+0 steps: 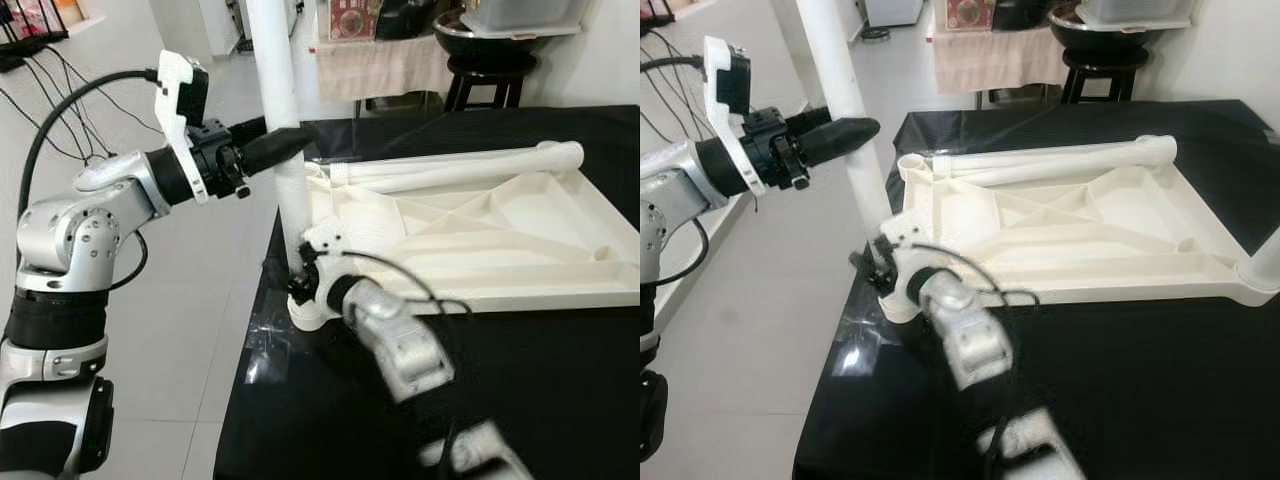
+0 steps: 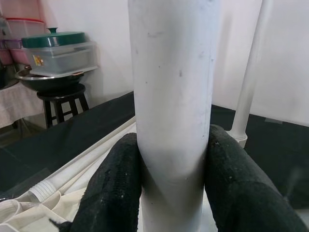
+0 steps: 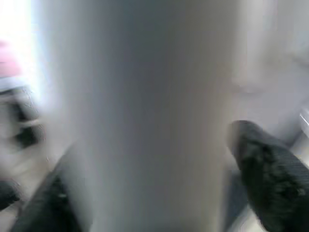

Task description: Building children table

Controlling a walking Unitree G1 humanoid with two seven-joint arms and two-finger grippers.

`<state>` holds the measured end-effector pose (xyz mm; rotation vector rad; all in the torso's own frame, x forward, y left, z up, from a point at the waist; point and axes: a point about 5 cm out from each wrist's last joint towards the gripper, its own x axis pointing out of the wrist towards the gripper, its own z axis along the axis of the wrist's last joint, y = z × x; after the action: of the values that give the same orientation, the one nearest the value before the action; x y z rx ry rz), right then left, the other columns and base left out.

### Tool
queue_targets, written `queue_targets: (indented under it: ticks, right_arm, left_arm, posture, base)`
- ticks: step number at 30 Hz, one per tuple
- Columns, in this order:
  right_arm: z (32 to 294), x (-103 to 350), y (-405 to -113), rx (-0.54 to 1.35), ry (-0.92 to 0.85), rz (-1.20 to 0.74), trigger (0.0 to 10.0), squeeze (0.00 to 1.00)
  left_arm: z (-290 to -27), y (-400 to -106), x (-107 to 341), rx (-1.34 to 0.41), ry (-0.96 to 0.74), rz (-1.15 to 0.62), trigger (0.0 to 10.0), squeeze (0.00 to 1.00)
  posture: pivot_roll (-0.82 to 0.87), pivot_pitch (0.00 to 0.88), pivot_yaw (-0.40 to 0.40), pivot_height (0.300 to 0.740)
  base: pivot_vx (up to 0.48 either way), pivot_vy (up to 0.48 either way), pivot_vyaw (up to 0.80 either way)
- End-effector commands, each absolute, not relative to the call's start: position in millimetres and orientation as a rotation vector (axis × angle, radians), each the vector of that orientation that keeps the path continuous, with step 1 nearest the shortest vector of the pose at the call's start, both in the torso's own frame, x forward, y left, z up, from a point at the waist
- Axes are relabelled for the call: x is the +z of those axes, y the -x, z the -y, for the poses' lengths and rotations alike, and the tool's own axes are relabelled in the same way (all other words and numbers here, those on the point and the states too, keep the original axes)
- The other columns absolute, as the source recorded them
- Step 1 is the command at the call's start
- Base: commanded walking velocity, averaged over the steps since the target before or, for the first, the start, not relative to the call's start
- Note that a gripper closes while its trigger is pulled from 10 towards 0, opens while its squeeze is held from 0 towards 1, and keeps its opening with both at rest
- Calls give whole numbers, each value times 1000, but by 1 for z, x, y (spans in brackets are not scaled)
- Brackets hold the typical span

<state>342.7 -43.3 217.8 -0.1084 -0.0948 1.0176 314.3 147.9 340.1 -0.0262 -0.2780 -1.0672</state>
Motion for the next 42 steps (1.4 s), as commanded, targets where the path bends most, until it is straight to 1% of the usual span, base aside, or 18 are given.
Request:
queue_targets:
  ticks: [1, 3, 4, 10, 11, 14, 15, 28, 29, 31, 32, 35, 37, 38, 39, 40, 41, 42]
  right_arm:
    - [39, 213, -335, 1189, 78, 75, 10000, 1000]
    - [39, 213, -335, 1189, 78, 75, 10000, 1000]
    - [55, 213, -341, 1308, 205, 42, 10000, 0]
    - [66, 214, -353, 1380, 282, -9, 10000, 0]
    - [66, 214, -356, 1380, 271, -14, 1765, 0]
    - [65, 214, -357, 1379, 259, -16, 1765, 0]
    - [65, 212, -358, 1391, 250, -33, 0, 0]
    - [63, 205, -366, 1461, 206, -58, 0, 0]
    - [63, 205, -366, 1447, 199, -52, 0, 0]
    - [64, 205, -367, 1438, 195, -48, 0, 0]
    - [65, 203, -368, 1413, 198, -49, 0, 0]
    - [69, 197, -370, 1322, 175, -73, 0, 0]
    - [66, 181, -369, 1149, 116, -136, 0, 0]
    - [66, 162, -367, 756, 128, -171, 0, 0]
    - [66, 162, -367, 756, 128, -171, 0, 0]
    - [55, 143, -341, 615, 61, -224, 0, 0]
    - [55, 143, -341, 615, 61, -224, 0, 0]
    - [51, 134, -320, 527, 4, -257, 0, 0]
  left_arm:
    - [-145, -316, 334, -1075, 15, 239, 0, 0]
    - [-145, -316, 334, -1075, 15, 239, 0, 0]
    - [-145, -315, 334, -1077, 14, 241, 0, 0]
    - [-145, -313, 335, -1081, 12, 241, 0, 0]
    - [-145, -313, 335, -1082, 11, 240, 0, 0]
    - [-145, -312, 335, -1083, 10, 240, 0, 0]
    - [-145, -312, 335, -1085, 7, 239, 0, 0]
    - [-140, -310, 334, -1104, -3, 241, 0, 0]
    - [-141, -311, 334, -1080, -14, 256, 2275, 0]
    - [-142, -312, 334, -1062, -22, 268, 2275, 0]
    - [-142, -312, 333, -1059, -34, 265, 10000, 1000]
    - [-145, -312, 332, -1038, -22, 259, 10000, 1000]
    - [-151, -311, 334, -991, -6, 269, 10000, 1000]
    - [-157, -310, 337, -964, 13, 273, 10000, 353]
    - [-157, -310, 337, -964, 13, 273, 10000, 353]
    - [-167, -308, 338, -932, 48, 276, 10000, 0]
    - [-167, -308, 338, -932, 48, 276, 10000, 0]
    - [-174, -305, 337, -914, 70, 277, 10000, 0]
  posture:
    - [-9, 72, 89, 740]
    - [-9, 72, 89, 740]
    - [2, 74, 86, 740]
    - [15, 75, 87, 740]
    - [17, 75, 89, 740]
    - [17, 75, 89, 740]
    - [17, 75, 91, 740]
    - [16, 79, 95, 740]
    - [16, 79, 95, 740]
    - [16, 79, 95, 740]
    - [10, 79, 93, 740]
    - [9, 83, 75, 740]
    - [11, 83, 55, 740]
    - [32, 88, 51, 740]
    - [32, 88, 51, 740]
    - [29, 122, 77, 740]
    - [29, 122, 77, 740]
    - [19, 122, 80, 740]
  base:
    - [0, 0, 0]
    - [0, 0, 0]
    - [0, 0, 0]
    - [0, 0, 0]
    - [0, 0, 0]
    - [0, 0, 0]
    - [0, 0, 0]
    - [0, 0, 0]
    - [0, 0, 0]
    - [0, 0, 0]
    - [0, 0, 0]
    - [0, 0, 0]
    - [0, 0, 0]
    - [0, 0, 0]
    - [0, 0, 0]
    - [0, 0, 0]
    - [0, 0, 0]
    - [0, 0, 0]
